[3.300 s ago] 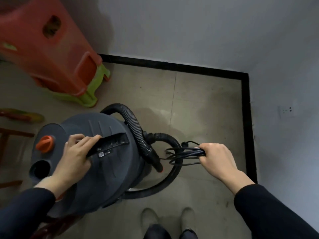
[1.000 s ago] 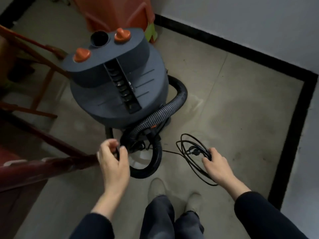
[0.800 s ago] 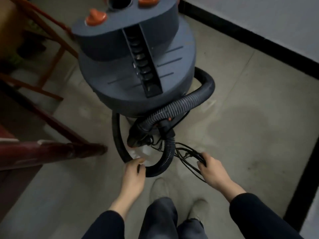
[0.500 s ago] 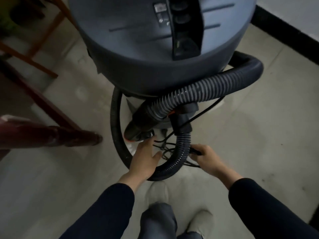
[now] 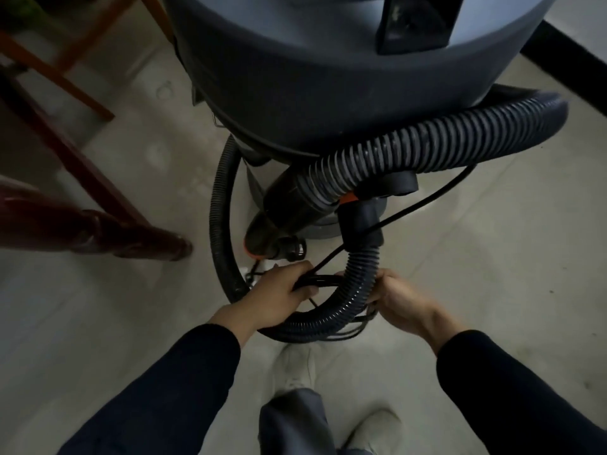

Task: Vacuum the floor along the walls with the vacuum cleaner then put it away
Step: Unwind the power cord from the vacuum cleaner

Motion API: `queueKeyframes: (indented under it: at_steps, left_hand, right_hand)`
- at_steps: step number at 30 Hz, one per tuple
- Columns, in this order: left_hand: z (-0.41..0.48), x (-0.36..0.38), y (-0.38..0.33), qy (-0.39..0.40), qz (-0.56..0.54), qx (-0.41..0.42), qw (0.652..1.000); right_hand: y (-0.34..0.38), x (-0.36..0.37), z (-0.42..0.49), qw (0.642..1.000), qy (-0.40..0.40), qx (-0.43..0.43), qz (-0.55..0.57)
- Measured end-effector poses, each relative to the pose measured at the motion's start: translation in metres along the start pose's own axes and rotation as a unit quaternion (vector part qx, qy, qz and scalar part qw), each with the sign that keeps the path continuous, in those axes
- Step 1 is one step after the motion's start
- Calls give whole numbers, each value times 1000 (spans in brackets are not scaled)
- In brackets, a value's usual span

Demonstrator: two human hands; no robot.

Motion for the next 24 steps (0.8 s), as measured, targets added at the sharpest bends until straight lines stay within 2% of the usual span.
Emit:
queueKeyframes:
  at_steps: [1,3,5,6,7,9,11,14,17,20,24]
  left_hand:
    - [-6,-4,-2,-4,2,-6,1000]
    - [-22,-15,-3,-30,-7,-10,999]
    - [-43,-30,-10,-79,-26,-16,996]
    - [-55,-37,-15,-109,-38,-18,993]
    - [-67,-44,-20,-135,-53,-18,989]
    - [-90,-57,-38,-177,-72,-5,982]
    - [-108,-70,-57,-197,-81,6,977]
    - [-131,-96,-82,-228,-74,27,970]
    - [-154,-122,-103,-252,-52,50,965]
    - [-176,-141,-129,-249,-26,86,964]
    - [-201,-157,-172,-216,22,89,972]
  right_hand:
    - [2,2,-5,1000,-12,-8,22]
    - [13,-8,-17,993,-107,-39,32]
    - [27,-30,-45,960,-267,-78,27]
    - [35,-34,-64,940,-323,-100,41]
    - [43,-30,-80,930,-344,-124,42]
    - [59,-3,-101,942,-302,-147,-13]
    - [57,33,-108,962,-227,-99,-114]
    - [45,54,-108,934,-254,-21,-250]
    - [27,59,-102,940,-259,69,-211]
    - [14,56,-111,955,-256,123,-82]
    - [43,58,-150,957,-276,78,-37]
Point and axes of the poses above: each hand's wrist, its own z-axis towards the middle knuckle, its own x-axis out of the palm, y = z × x, the point moved 8 cm from there along z, towards the middle knuckle, and after that the axes turned 1 degree about y, right-handed, at the moved point
